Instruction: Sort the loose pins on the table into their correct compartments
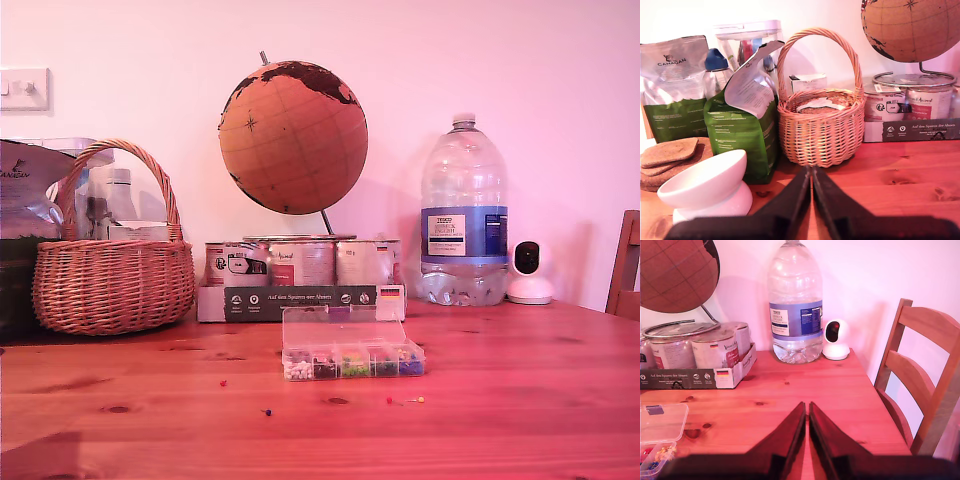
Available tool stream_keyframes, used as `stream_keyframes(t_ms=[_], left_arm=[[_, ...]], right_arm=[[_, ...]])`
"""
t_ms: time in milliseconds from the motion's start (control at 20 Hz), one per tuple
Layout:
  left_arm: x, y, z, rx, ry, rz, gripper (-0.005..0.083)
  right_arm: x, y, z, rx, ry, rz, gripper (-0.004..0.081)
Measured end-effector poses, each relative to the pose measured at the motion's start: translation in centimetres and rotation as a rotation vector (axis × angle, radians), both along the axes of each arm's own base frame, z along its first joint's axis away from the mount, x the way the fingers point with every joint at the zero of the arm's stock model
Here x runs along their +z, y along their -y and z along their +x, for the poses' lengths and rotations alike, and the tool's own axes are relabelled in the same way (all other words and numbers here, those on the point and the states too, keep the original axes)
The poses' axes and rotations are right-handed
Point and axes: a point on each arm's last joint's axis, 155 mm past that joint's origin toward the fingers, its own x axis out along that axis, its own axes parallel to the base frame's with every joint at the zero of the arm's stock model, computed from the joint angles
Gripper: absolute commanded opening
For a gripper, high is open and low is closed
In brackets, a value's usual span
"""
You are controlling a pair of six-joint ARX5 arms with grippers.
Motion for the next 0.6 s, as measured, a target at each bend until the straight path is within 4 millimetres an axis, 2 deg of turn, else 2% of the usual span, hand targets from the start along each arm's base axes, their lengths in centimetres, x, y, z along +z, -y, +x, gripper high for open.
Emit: stream_keyframes(t_ms=[100, 400, 600], left_arm=[[-0.9, 1.6, -0.4, -0.095, -0.068, -0.063, -0.0024], [-0.8, 2.3, -0.6, -0.135, -0.079, -0.080, -0.0024], [0.1, 2.5, -0.5, -0.149, -0.043, -0.076, -0.0024]], right_arm=[[0.4, -1.1, -0.1, 0.072, 0.013, 0.102, -0.0012], [0.4, -1.3, -0.1, 0.084, 0.012, 0.127, -0.0012], [0.5, -1.3, -0.1, 0.084, 0.013, 0.131, -0.0012]])
